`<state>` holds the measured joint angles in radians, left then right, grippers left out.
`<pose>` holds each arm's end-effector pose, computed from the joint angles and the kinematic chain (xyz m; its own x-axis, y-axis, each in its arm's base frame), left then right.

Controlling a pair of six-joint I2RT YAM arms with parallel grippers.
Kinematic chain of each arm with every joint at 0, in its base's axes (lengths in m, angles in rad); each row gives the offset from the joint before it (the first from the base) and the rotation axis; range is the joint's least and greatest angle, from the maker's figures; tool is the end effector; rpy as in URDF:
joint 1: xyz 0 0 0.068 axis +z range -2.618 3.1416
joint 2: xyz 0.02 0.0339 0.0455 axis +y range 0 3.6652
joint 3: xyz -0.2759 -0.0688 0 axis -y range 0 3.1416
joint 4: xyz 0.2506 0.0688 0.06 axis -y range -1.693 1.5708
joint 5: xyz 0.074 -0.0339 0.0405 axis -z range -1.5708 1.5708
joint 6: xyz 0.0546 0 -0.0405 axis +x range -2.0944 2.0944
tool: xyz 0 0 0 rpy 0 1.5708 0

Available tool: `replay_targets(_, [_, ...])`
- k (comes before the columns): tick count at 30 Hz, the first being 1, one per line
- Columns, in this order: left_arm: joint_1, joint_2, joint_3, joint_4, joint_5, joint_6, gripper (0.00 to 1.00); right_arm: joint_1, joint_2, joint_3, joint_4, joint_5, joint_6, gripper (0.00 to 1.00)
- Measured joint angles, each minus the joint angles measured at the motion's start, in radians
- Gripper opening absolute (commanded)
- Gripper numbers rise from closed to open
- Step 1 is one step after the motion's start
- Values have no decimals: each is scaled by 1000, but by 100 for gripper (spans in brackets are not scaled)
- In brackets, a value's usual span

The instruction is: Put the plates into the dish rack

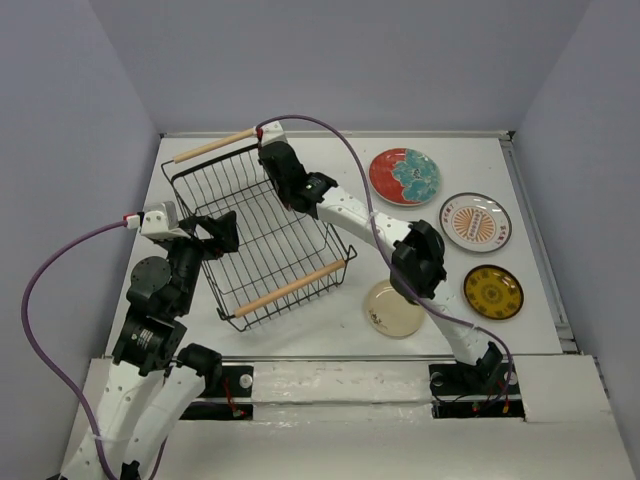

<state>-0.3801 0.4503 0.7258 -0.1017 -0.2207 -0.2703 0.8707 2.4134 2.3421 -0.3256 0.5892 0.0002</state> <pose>0.1175 -0.0341 0.3815 0.1115 -0.3251 -0.9391 0.1988 0.9332 -0.2995 0.4035 0.4319 0.2930 -0.2491 -0.2954 -0.9223 -0.3056 0.9277 -0.2146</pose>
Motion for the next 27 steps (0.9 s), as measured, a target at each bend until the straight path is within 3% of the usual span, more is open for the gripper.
replay_targets(11, [0, 0, 0, 0, 0, 0, 99, 0, 2, -31, 35, 6, 30, 9])
replay_targets(16, [0, 0, 0, 0, 3, 0, 99, 1, -12, -91, 114, 16, 39, 21])
replay_targets(24, [0, 0, 0, 0, 3, 0, 99, 1, -32, -150, 155, 17, 60, 58])
replay_targets(27, [0, 0, 0, 0, 3, 0, 99, 1, -35, -158, 154, 16, 71, 67])
